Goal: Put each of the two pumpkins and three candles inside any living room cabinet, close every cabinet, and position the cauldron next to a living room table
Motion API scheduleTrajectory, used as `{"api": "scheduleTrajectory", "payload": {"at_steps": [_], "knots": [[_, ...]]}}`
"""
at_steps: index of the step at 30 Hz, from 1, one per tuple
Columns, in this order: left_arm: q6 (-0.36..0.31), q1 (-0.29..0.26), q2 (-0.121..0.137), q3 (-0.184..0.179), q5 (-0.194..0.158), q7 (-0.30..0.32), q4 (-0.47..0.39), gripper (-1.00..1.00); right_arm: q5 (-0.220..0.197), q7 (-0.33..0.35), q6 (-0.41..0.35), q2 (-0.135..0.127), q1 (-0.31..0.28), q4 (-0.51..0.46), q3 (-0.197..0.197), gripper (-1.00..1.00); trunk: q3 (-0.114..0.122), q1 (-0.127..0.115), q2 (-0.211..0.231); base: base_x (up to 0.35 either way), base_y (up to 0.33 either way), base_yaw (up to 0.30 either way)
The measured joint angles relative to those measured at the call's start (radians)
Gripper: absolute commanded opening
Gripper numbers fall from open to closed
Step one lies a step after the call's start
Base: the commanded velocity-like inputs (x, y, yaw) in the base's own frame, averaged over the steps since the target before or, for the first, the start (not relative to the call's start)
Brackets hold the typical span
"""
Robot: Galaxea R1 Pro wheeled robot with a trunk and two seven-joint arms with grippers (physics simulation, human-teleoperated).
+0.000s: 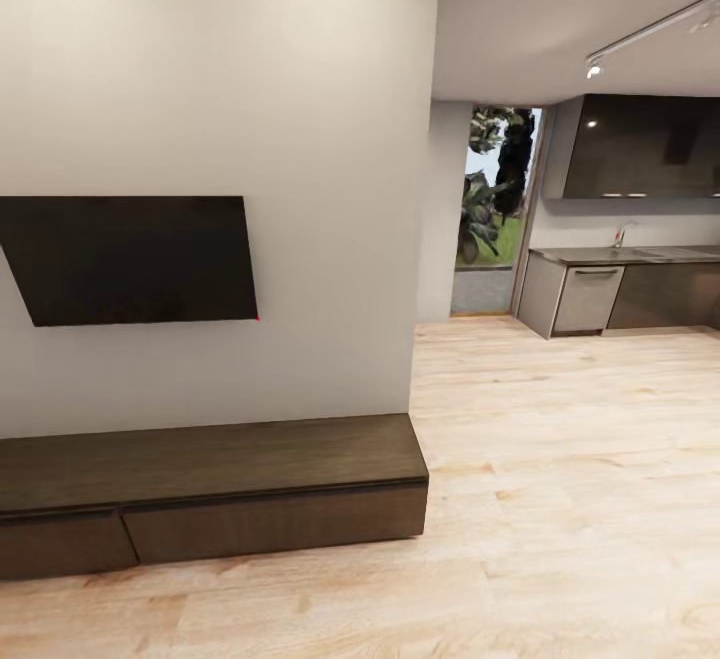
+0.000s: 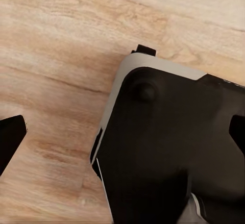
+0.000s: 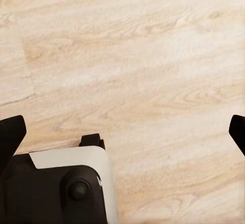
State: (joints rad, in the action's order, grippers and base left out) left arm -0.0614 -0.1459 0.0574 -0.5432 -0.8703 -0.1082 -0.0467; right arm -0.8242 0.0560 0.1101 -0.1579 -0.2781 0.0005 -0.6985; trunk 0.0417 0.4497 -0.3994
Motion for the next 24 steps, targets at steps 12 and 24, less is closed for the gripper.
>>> {"api": "scheduleTrajectory", "payload": {"at_steps": [12, 24], "knots": [[0.011, 0.034, 0.008, -0.024, 0.0, -0.001, 0.0, 1.0, 0.001, -0.001, 0.002, 0.002, 0.002, 0.0, 0.0, 1.0, 0.0, 0.0, 0.0, 0.0, 0.0, 0.0], [0.02, 0.048, 0.009, -0.027, 0.0, -0.001, -0.001, 1.0, 0.025, 0.001, 0.029, 0.037, 0.018, 0.0, -0.001, 1.0, 0.0, 0.0, 0.0, 0.0, 0.0, 0.0]]}}
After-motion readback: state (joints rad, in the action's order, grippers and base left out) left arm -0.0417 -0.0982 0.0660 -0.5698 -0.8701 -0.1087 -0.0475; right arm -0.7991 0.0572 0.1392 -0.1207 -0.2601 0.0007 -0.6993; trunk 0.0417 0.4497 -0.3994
